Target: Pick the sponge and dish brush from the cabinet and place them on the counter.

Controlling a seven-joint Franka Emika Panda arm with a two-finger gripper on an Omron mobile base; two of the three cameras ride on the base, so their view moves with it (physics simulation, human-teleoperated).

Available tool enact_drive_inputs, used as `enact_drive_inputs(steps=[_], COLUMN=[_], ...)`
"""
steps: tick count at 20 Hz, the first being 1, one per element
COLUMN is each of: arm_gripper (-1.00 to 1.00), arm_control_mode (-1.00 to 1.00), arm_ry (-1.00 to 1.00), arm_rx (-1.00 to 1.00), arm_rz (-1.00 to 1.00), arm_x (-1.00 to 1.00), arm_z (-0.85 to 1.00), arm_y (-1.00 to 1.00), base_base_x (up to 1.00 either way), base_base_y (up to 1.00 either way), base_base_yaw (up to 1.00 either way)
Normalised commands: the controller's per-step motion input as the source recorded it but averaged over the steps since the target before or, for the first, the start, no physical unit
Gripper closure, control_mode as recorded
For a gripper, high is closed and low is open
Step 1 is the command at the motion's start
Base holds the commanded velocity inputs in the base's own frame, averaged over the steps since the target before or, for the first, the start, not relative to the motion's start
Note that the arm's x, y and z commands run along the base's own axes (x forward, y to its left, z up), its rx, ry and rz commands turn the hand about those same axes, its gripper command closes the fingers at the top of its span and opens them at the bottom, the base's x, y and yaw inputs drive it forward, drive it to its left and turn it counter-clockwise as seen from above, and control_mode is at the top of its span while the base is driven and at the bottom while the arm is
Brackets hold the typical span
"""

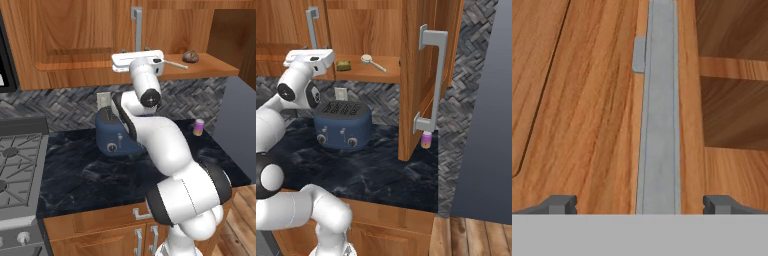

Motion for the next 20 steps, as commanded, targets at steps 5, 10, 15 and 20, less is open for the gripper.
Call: enact_drive_inputs(steps=[5, 10, 15, 20], arm_gripper=[1.0, 1.0, 1.0, 1.0], arm_control_mode=[-1.0, -1.0, -1.0, -1.0], arm_ry=[0.0, 0.0, 0.01, 0.08], arm_rx=[0.0, 0.0, 0.0, 0.0], arm_rz=[0.0, 0.0, 0.0, 0.0], arm_x=[0.21, 0.2, 0.19, 0.19], arm_z=[0.0, 0.0, -0.01, 0.0], arm_y=[0.03, 0.14, 0.18, 0.07], base_base_x=[0.0, 0.0, 0.0, 0.0], base_base_y=[0.0, 0.0, 0.0, 0.0], base_base_yaw=[0.0, 0.0, 0.0, 0.0])
